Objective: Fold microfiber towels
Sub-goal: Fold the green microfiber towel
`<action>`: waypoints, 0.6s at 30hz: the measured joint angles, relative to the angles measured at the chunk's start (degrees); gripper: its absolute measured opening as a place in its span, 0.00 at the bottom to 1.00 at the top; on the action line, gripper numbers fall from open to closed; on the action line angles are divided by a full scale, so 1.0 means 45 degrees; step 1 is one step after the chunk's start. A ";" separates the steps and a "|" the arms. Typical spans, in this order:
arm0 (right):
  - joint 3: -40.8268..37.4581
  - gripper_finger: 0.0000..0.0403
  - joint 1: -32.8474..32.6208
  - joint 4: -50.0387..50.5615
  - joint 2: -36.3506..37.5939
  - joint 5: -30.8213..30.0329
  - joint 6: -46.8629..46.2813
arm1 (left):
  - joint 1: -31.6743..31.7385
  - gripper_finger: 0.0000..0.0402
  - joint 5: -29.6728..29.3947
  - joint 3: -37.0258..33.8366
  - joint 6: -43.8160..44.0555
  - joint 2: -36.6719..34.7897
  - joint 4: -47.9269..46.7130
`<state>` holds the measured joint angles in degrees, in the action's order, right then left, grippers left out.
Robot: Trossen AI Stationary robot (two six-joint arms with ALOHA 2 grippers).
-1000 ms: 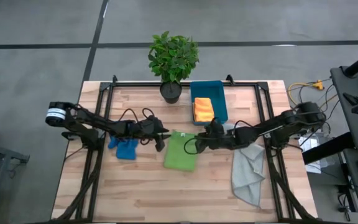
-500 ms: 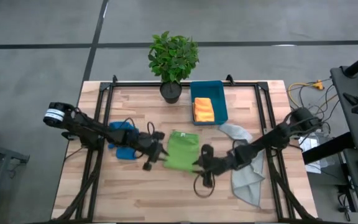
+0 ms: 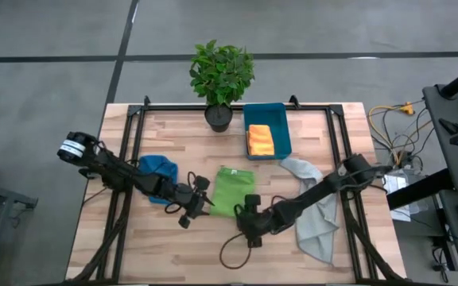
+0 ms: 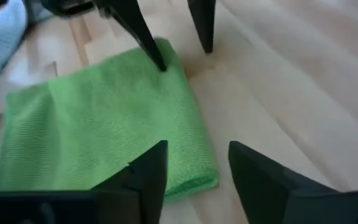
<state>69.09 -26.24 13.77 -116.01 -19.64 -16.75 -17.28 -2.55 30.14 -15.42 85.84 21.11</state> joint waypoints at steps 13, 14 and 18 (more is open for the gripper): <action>0.0906 0.55 0.0074 0.1210 -0.0563 -0.0234 -0.1972 | -0.0044 0.53 -0.0244 0.2159 0.0242 0.3359 -0.1647; 0.0895 0.54 0.0116 0.1303 -0.0572 -0.0201 -0.2347 | -0.0053 0.52 -0.0382 0.2318 0.0497 0.3509 -0.2044; 0.0833 0.48 0.0312 0.1600 -0.0690 0.0124 -0.3689 | -0.0084 0.40 -0.0557 0.2689 0.1509 0.4077 -0.3049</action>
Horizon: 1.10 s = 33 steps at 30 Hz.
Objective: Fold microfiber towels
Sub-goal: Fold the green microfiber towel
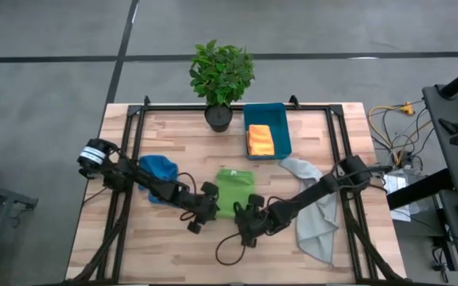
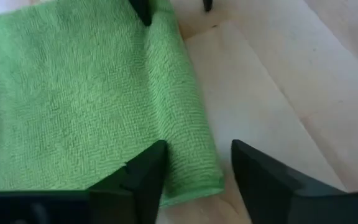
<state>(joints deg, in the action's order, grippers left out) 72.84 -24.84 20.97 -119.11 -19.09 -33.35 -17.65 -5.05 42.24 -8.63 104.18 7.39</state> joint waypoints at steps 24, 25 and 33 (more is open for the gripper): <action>0.3270 0.02 -0.0136 0.0991 0.0728 0.5551 0.1387 | -0.1767 0.00 0.3097 -0.0171 0.0992 -0.4228 -0.0648; 0.3354 0.02 -0.0051 0.1112 0.0760 0.5543 0.1457 | -0.1767 0.00 0.2820 -0.0247 0.1147 -0.4569 -0.0749; 0.3208 0.02 0.0590 0.2014 0.0802 0.5312 0.1562 | -0.1563 0.00 0.1293 -0.0567 0.1202 -0.5401 -0.1569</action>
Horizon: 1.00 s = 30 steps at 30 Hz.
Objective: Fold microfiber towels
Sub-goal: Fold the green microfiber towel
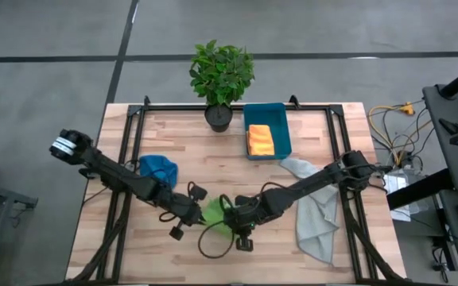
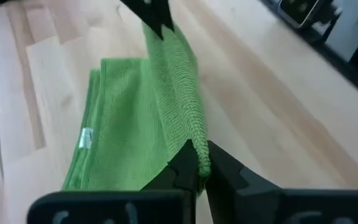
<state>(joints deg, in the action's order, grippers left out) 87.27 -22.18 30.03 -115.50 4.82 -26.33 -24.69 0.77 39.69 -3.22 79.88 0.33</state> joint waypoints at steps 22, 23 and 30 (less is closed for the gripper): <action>-0.1235 0.02 0.0609 0.0169 -0.0005 -0.1221 -0.0721 | 0.0500 0.00 -0.2963 -0.0022 0.0665 0.2074 0.0730; -0.1249 0.02 0.0601 0.0198 -0.0005 -0.1366 -0.0747 | 0.0496 0.00 -0.3188 -0.0022 0.0661 0.2107 0.0770; -0.1313 0.04 0.0643 0.0250 -0.0005 -0.2492 -0.1419 | 0.0641 0.00 -0.4354 -0.0022 0.0651 0.2098 0.0789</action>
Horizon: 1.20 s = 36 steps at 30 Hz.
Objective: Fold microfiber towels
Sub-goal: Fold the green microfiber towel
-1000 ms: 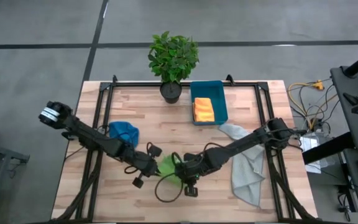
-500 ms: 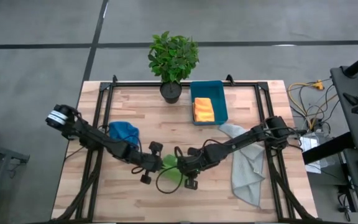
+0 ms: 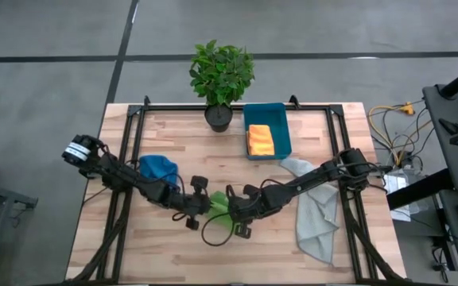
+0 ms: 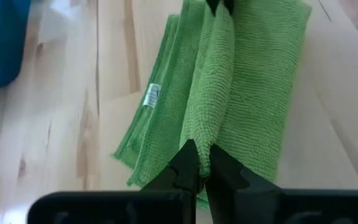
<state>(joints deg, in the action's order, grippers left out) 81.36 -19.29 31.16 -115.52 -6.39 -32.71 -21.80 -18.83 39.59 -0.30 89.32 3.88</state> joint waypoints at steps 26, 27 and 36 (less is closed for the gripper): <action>-0.1549 0.36 -0.0628 -0.3008 0.0636 -0.3609 -0.0626 | 0.1081 0.00 -0.0468 -0.0005 0.0991 0.0010 -0.0059; -0.1627 0.37 -0.0557 -0.3013 0.0636 -0.3602 -0.0626 | 0.1096 0.00 -0.0472 -0.0005 0.0991 0.0010 -0.0053; -0.2201 0.43 0.0360 -0.3060 0.0636 -0.3389 -0.0796 | 0.1274 0.00 -0.0506 -0.0010 0.0986 0.0029 0.0000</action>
<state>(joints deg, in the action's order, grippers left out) 71.46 -17.67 17.39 -112.66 -21.65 -36.29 -16.07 -21.10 39.55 4.14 89.45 3.88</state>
